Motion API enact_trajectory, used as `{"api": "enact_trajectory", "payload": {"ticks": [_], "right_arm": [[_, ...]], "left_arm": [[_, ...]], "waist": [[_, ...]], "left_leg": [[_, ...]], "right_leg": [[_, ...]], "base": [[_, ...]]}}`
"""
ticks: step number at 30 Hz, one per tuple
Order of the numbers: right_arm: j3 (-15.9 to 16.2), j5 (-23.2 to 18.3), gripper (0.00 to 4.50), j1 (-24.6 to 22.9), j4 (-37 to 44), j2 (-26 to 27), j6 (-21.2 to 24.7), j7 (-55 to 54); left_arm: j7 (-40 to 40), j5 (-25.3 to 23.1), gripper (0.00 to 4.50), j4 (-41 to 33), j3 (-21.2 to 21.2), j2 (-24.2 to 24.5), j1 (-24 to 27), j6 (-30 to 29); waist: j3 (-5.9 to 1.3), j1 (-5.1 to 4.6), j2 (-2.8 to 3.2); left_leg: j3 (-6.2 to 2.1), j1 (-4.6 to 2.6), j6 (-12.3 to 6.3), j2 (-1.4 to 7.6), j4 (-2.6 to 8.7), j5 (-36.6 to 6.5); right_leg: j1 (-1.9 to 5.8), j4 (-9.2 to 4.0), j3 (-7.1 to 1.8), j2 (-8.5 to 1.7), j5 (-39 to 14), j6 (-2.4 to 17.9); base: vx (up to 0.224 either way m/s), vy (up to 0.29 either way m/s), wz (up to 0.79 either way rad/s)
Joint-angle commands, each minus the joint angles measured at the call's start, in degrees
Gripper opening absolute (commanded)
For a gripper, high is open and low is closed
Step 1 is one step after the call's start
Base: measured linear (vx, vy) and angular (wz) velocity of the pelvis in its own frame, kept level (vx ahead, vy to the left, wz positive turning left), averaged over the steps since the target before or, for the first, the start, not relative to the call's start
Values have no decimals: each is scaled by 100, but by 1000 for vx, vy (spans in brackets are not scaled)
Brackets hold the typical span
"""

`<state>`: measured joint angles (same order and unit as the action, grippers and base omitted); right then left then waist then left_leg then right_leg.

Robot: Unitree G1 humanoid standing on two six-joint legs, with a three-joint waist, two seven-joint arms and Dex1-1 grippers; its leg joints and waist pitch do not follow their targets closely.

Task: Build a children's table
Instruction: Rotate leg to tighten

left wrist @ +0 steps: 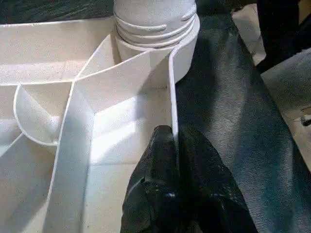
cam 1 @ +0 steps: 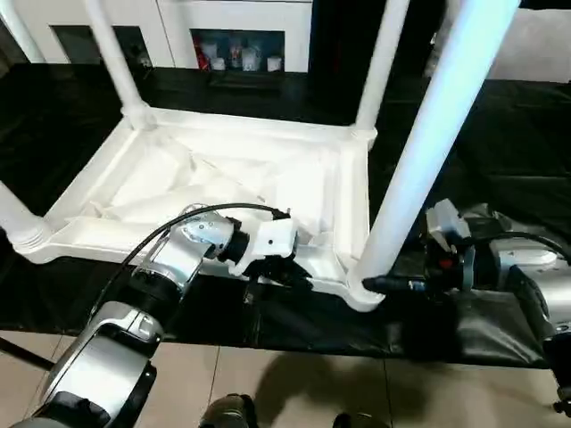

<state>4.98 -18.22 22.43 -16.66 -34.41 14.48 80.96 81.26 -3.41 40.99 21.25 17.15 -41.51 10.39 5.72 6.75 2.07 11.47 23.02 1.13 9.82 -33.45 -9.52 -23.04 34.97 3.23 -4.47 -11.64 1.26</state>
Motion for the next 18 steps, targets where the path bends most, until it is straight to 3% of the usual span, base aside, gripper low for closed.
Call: {"api": "enact_trajectory", "payload": {"ticks": [1, 3, 8, 13, 18], "right_arm": [[11, -87, 322, 37, 14, -19, -3, 97], [22, -124, 305, 23, 24, -14, -2, 157], [26, -169, 252, 4, 40, -22, 2, 213], [21, -196, 211, -32, 74, -23, 21, 281], [24, -244, 202, -86, 142, 49, 85, 258]], "left_arm": [[312, -23, 0, -105, 289, -30, 57, 130], [344, -23, 0, -72, 294, -17, 52, 166], [357, -40, 0, -55, 292, -8, 57, 183], [356, -45, 0, -77, 283, -9, 86, 153], [259, -41, 0, -66, 246, -22, 98, 105]], "waist": [[-405, -18, -68], [-412, -9, -37], [-433, -12, -54], [-425, -16, -51], [-430, -21, -72]], "left_leg": [[-177, -178, -608, 431, 363, -1014], [-185, -174, -615, 428, 355, -950], [-178, -163, -726, 418, 330, -783], [-180, -169, -690, 422, 338, -883], [-179, -168, -692, 421, 337, -849]], "right_leg": [[266, -406, -263, -501, -618, 1586], [268, -388, -262, -503, -516, 1593], [281, -351, -252, -493, -115, 1665], [278, -368, -248, -493, -282, 1657], [283, -364, -247, -491, -262, 1652]], "base": [[0, 0, 0], [0, 0, 0], [0, 0, 0], [0, 0, 0], [0, 0, 0]]}}
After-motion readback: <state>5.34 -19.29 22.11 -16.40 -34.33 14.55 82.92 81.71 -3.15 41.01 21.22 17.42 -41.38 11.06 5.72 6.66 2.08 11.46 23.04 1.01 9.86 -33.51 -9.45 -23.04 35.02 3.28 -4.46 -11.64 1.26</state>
